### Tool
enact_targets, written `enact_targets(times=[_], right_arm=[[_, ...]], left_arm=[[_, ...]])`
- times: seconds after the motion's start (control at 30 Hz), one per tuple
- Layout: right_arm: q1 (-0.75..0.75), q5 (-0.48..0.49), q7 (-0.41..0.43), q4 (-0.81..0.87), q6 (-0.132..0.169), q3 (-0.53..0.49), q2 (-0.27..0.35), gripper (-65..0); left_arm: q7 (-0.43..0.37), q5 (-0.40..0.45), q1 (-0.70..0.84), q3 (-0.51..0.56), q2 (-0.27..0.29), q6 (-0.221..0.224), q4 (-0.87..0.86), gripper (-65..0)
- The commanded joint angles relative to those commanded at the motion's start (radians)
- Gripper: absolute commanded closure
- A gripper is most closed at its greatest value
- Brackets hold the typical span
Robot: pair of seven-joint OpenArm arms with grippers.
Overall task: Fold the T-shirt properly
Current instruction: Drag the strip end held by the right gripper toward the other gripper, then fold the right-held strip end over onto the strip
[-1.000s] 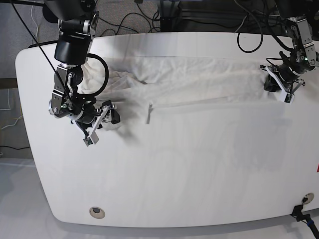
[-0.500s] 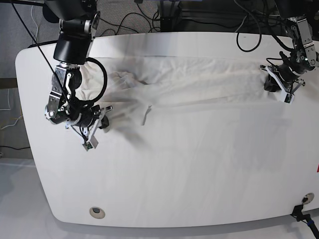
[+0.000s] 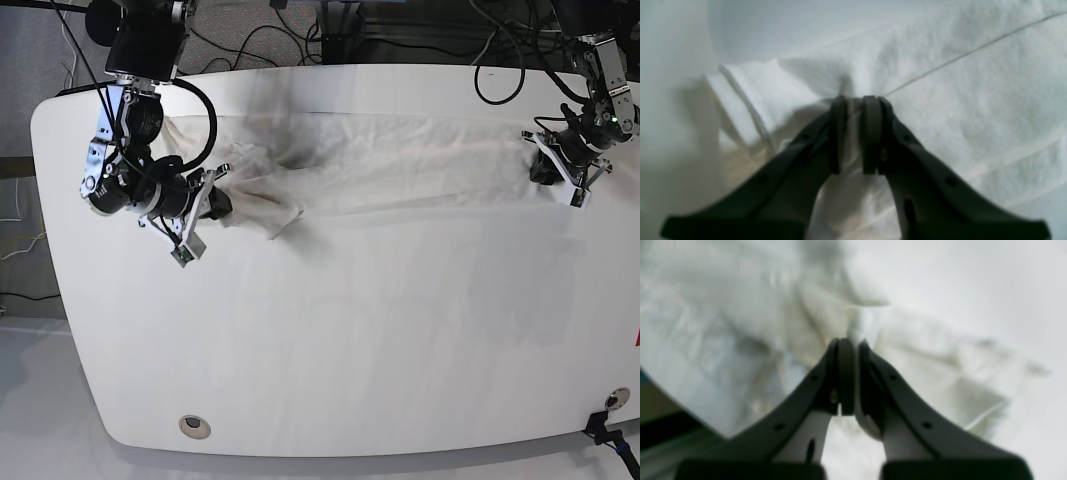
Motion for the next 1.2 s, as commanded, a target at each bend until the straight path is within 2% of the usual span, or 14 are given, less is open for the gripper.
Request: enact_targets(times=[0.2, 0.37, 0.53, 0.73, 0.83, 1.0, 1.2], right_arm=[[-0.04, 0.158, -0.054, -0.003, 0.0, 0.0, 0.087, 0.0], [-0.083, 0.269, -0.054, -0.003, 0.0, -0.003, 0.135, 0.0], [-0.121, 0.273, -0.054, 0.0, 0.0, -0.048, 0.161, 0.0], [-0.184, 0.273, -0.054, 0.002, 0.0, -0.06, 0.167, -13.8], [-0.195, 0.273, -0.054, 0.002, 0.0, -0.063, 0.184, -17.5], [-0.212, 0.275, -0.054, 0.026, 0.002, -0.144, 0.242, -22.9], [-0.239, 0.275, -0.054, 0.046, 0.003, -0.183, 0.287, -25.1]], left_arm=[[0.0, 0.003, 0.0, 0.002, 0.002, 0.0, -0.002, -8.8], [0.0, 0.071, -0.002, 0.002, 0.028, 0.0, -0.002, -8.8], [0.0, 0.071, -0.002, 0.002, 0.032, 0.0, -0.002, -8.8], [0.0, 0.071, -0.002, 0.002, 0.032, 0.0, -0.002, -8.8], [0.0, 0.071, -0.002, 0.002, 0.032, 0.0, -0.002, -8.8], [0.0, 0.071, -0.002, 0.002, 0.031, 0.0, -0.002, -8.8], [0.0, 0.071, -0.002, 0.002, 0.031, 0.0, -0.002, -8.8]])
